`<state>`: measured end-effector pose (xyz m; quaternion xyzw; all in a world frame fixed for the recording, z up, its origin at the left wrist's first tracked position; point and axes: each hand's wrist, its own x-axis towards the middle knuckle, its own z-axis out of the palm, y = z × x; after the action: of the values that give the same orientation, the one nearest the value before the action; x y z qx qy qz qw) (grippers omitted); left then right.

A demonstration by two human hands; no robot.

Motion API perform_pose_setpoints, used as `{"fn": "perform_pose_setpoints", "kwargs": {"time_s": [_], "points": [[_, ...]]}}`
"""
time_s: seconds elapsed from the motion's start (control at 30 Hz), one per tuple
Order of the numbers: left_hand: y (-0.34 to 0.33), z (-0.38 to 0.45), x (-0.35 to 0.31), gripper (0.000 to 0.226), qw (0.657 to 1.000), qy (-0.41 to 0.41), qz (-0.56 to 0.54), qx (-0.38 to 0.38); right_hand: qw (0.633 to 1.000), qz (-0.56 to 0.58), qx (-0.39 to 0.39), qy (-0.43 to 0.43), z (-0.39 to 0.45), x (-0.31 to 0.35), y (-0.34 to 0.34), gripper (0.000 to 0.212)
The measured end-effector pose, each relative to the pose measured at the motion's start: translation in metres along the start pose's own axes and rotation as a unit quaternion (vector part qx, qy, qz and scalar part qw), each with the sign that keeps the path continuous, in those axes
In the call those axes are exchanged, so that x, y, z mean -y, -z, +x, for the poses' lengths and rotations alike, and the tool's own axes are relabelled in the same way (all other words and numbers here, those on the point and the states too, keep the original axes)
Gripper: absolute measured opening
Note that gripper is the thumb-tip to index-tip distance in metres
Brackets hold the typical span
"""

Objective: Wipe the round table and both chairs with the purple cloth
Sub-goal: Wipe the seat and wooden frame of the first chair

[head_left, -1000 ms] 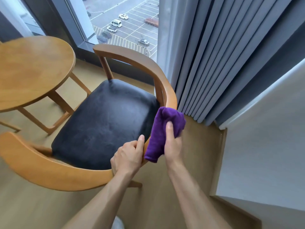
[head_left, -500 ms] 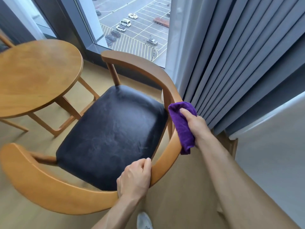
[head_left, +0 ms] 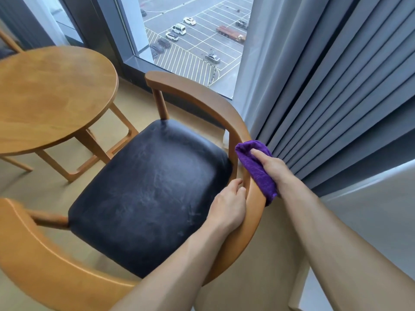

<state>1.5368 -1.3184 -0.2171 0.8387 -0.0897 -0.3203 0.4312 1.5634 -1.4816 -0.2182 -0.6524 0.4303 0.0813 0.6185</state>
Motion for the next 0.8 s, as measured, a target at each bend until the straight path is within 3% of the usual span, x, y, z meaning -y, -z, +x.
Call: {"fn": "perform_pose_setpoints", "kwargs": {"time_s": [0.1, 0.23, 0.47, 0.6, 0.8], "points": [[-0.003, 0.02, -0.01, 0.038, 0.997, -0.03, -0.061, -0.033, 0.998, 0.04, 0.036, 0.012, 0.01, 0.002, 0.001, 0.029], [0.0, 0.041, -0.031, 0.024, 0.987, 0.019, -0.141, -0.078, 0.997, 0.025, 0.069, 0.038, 0.031, 0.011, 0.0, 0.022], [0.001, 0.052, -0.048, 0.036, 0.976, 0.081, -0.124, -0.158, 0.984, -0.026, 0.105, 0.143, 0.086, 0.05, -0.019, 0.033], [0.004, 0.078, -0.066, 0.029, 0.976, 0.088, -0.071, -0.189, 0.977, -0.024, 0.123, 0.174, 0.084, 0.032, -0.011, 0.035], [-0.006, 0.089, -0.073, 0.042, 0.961, 0.113, -0.066, -0.244, 0.965, -0.078, 0.125, 0.219, 0.08, 0.02, -0.004, 0.038]]}}
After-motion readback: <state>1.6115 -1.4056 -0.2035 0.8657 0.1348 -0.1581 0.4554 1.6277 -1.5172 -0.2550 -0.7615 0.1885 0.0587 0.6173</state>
